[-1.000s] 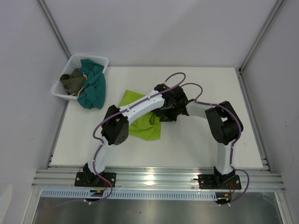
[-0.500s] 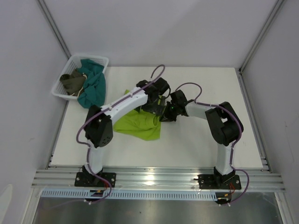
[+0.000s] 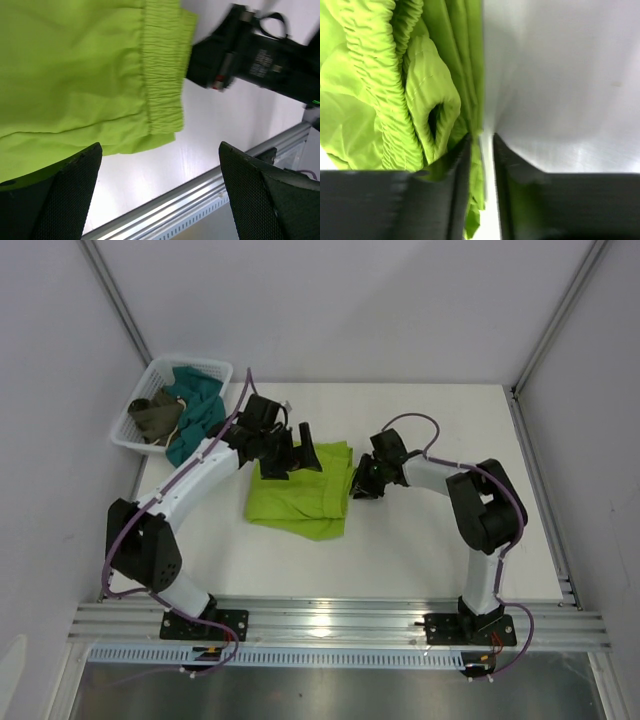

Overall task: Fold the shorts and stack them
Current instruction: Fold the shorts, then neatly place the folded shorts to the corner

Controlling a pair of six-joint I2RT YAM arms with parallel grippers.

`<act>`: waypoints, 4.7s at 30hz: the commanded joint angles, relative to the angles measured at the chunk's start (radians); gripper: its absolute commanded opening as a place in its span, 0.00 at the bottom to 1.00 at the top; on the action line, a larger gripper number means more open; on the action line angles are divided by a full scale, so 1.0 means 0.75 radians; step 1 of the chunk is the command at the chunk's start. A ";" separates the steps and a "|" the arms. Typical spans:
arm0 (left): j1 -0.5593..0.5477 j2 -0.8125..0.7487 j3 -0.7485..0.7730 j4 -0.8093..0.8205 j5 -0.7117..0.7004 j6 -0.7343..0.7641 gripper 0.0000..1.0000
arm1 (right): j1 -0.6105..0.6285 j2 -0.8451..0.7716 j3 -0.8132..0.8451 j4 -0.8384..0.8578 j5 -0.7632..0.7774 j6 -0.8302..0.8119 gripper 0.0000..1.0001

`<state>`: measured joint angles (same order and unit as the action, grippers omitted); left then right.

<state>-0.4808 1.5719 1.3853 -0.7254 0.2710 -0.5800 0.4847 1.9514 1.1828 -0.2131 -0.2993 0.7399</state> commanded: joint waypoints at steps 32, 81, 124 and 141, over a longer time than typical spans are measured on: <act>0.422 -0.137 -0.714 0.922 0.618 -0.294 0.99 | 0.121 0.002 0.029 0.668 -0.769 0.298 0.28; 0.551 -0.320 -0.401 -0.008 0.013 0.017 0.99 | 0.223 -0.035 0.509 -0.366 -0.021 -0.348 0.64; 0.565 -0.627 -0.508 -0.156 0.001 0.080 0.99 | -0.190 0.315 0.507 -0.522 0.626 -0.616 0.68; 0.565 -0.640 -0.526 -0.195 0.003 0.086 0.99 | -0.507 0.372 0.554 -0.544 0.652 0.187 0.65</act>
<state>-0.0689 1.1275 1.0004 -0.8577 0.2649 -0.5377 0.1085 2.1506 1.6268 -0.5533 0.1368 0.7116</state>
